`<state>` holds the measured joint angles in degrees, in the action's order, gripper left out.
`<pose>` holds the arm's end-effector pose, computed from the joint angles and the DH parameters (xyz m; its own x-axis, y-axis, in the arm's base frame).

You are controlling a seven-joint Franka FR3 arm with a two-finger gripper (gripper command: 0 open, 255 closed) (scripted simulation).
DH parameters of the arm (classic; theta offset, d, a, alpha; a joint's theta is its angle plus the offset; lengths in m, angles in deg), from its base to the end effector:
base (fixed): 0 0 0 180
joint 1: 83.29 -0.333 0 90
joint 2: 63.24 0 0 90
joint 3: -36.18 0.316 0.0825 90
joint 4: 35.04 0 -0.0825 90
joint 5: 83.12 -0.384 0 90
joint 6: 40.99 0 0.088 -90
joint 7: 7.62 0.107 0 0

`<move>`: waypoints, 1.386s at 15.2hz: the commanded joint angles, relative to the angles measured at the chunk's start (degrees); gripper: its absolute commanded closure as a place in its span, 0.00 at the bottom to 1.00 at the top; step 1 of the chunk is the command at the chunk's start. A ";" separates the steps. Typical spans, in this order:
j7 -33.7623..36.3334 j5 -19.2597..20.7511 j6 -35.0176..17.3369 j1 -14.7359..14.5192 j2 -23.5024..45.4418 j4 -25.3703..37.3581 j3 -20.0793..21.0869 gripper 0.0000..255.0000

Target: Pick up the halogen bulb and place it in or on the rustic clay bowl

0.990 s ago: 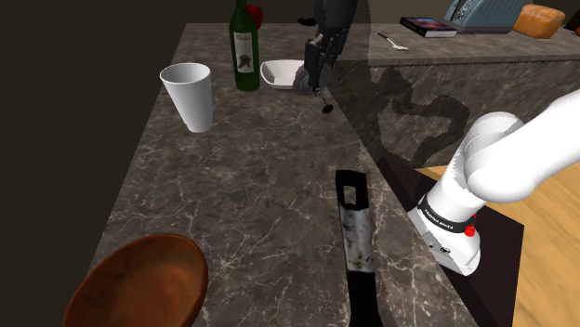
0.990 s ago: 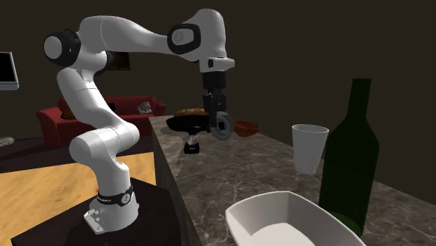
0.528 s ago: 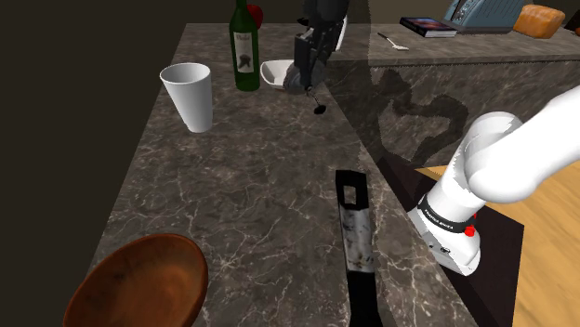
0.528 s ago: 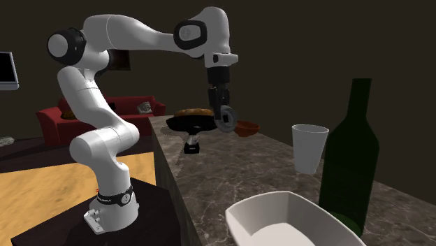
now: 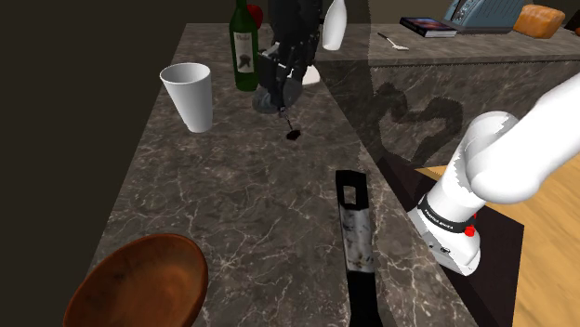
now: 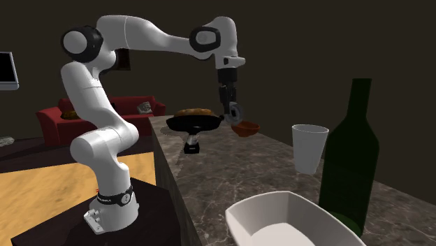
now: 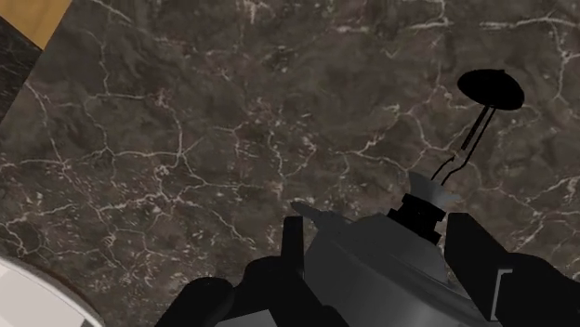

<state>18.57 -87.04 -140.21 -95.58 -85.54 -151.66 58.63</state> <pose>0.3517 0.2838 0.5954 0.9891 0.1190 0.0872 0.1156 -0.9924 0.0432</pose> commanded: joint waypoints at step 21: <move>37.65 24.80 13.33 -20.05 45.42 48.47 19.63 1.00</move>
<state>54.89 -64.49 -128.88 -113.03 -43.48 -107.74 78.34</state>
